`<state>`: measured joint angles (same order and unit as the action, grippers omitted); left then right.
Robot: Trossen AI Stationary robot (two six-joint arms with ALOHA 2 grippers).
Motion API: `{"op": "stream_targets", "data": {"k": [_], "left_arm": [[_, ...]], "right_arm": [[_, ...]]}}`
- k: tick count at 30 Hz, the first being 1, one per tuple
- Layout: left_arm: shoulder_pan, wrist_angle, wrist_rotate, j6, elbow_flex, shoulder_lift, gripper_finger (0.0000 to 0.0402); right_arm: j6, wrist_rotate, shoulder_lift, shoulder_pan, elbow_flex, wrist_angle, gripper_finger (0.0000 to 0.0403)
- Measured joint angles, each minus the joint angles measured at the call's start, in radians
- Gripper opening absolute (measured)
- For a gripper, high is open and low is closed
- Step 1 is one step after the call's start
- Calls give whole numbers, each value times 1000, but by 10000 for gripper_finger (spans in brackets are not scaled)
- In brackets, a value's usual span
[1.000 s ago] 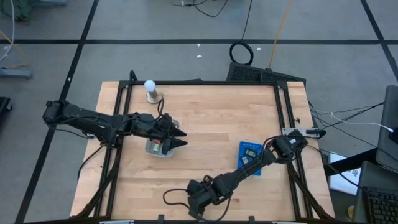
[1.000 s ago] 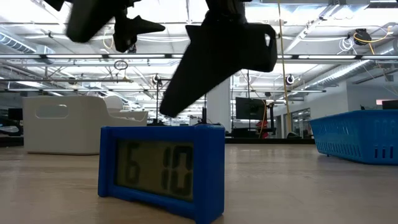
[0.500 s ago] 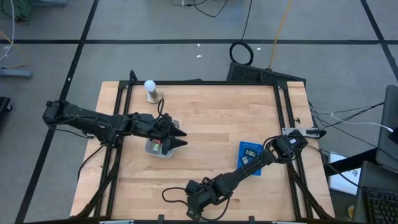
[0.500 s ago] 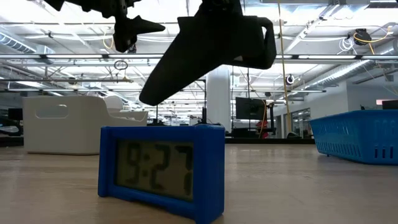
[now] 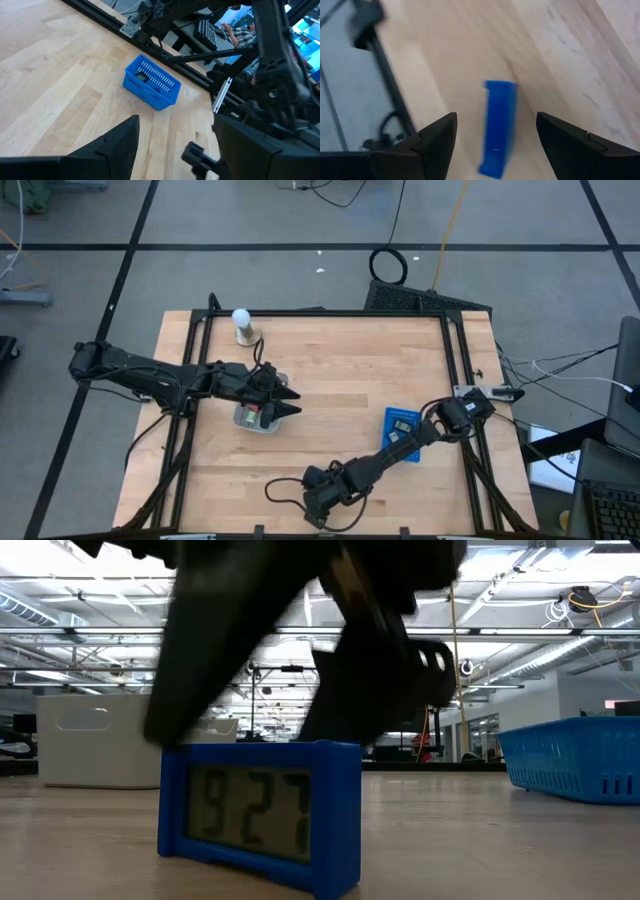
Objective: Pick & Place Office items
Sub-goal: Put the blue digital clock into the blue bin
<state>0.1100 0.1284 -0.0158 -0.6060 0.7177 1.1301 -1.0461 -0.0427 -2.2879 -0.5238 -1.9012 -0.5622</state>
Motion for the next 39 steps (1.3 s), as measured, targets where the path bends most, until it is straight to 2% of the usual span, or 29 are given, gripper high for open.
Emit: {"op": "stream_targets", "data": {"k": [7,15,39], "left_arm": [[0,0,0,0,0,0,255],[0,3,0,0,0,0,255],[0,3,0,0,0,0,255]], "right_arm": [[-31,48,4,0,93,122,267],[0,41,5,0,104,123,258],[146,-92,4,41,104,-125,54]]}}
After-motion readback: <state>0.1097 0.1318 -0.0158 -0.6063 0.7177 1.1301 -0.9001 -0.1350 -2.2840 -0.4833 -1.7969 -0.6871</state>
